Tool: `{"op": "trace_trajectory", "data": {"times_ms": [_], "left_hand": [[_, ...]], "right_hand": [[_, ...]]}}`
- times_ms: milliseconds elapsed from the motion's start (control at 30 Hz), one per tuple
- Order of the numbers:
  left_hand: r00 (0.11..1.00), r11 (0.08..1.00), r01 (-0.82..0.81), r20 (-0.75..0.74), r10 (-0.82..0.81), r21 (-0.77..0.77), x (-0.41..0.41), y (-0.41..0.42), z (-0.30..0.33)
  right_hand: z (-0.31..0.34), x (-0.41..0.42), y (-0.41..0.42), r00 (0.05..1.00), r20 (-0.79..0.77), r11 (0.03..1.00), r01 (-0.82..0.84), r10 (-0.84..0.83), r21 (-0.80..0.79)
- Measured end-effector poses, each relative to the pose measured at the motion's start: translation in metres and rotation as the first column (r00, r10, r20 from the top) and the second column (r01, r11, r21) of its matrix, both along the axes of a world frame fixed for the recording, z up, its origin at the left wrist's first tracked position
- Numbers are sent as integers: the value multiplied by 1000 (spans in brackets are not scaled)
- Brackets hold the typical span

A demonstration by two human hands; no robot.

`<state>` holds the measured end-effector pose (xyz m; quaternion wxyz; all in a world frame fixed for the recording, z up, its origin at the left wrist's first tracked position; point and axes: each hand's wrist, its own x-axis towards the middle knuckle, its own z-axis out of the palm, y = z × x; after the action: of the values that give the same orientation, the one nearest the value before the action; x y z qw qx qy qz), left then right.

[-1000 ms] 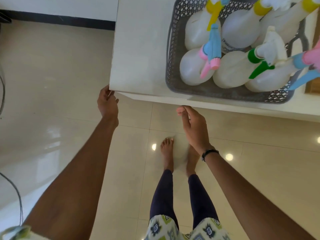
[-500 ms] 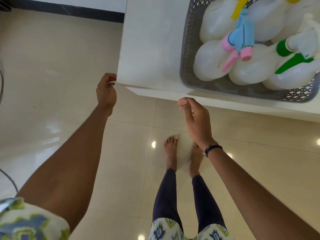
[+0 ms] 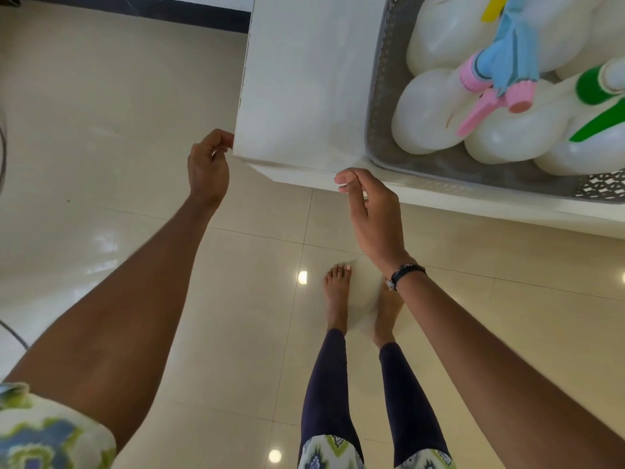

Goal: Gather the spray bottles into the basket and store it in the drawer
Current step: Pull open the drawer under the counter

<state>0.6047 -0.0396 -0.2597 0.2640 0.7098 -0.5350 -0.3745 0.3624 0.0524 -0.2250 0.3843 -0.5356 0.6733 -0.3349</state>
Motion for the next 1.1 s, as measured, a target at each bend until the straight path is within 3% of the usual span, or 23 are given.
{"op": "trace_trajectory", "data": {"times_ms": [367, 500, 633, 700, 800, 867, 967, 1033, 1100], "left_hand": [[992, 1000, 28, 123, -27, -6, 8, 20, 0], [954, 996, -38, 301, 12, 80, 10, 75, 2], [896, 971, -173, 385, 224, -163, -25, 135, 17], [912, 969, -20, 392, 118, -246, -61, 150, 28], [923, 939, 272, 333, -192, -211, -120, 158, 37], [890, 914, 389, 302, -340, -117, -156, 159, 37], [833, 873, 465, 262, -487, 145, -188, 168, 26], [766, 815, 498, 292, -573, 295, -195, 185, 16], [720, 788, 515, 328, -612, 338, -194, 196, 13]], "right_hand": [[3, -8, 11, 999, -43, 1000, 4, -3, 28], [4, -17, 24, 997, -80, 999, 0, 3, 34], [-4, -38, 50, 979, -203, 996, 40, -23, 77], [-6, -51, 66, 955, -288, 993, 94, -70, 70], [-8, -73, 85, 905, -414, 990, 129, -96, 52], [-15, -88, 99, 843, -535, 990, 112, -46, 92], [-24, -103, 125, 746, -658, 965, 83, 104, 248], [-26, -109, 138, 752, -636, 943, 63, 170, 327], [-26, -111, 145, 793, -575, 928, 33, 202, 371]]}}
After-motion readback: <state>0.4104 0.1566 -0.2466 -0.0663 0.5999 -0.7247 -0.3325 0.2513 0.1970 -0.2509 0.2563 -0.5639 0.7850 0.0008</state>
